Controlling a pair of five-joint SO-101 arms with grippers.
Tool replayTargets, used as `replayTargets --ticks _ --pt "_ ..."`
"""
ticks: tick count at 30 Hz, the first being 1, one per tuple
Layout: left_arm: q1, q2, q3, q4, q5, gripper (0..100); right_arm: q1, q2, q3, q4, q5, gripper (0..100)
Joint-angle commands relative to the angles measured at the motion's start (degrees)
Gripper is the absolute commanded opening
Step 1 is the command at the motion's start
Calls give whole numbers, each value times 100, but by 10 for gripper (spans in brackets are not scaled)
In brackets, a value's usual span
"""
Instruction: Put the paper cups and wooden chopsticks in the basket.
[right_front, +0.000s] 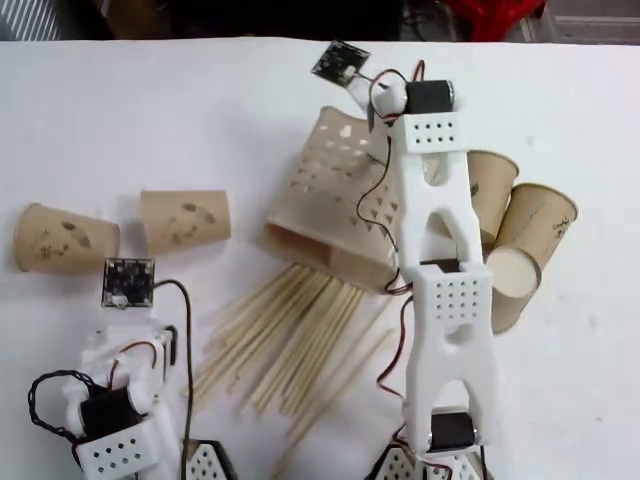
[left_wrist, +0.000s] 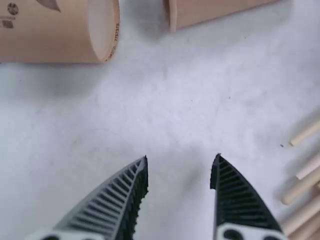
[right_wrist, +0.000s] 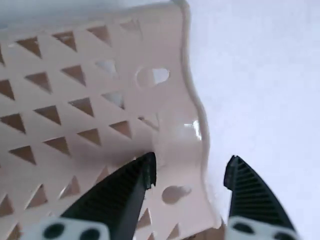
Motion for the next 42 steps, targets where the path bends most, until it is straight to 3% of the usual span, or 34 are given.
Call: replayTargets --ticks 1,8,14,23,31,42 --pt "-40 -48 0 35 -35 211 163 92 -53 -664 158 227" --pt "-40 -48 0 35 -35 211 180 848 -26 -681 158 215" --pt "-40 -48 0 35 -35 211 312 963 -35 -681 167 20" --pt "-40 -48 0 35 -35 211 470 655 -457 -391 62 17" --pt "-40 -48 0 35 -35 211 444 374 -1433 681 -1134 17" --pt "-40 -48 0 35 -35 211 963 356 -2567 760 -2866 16"
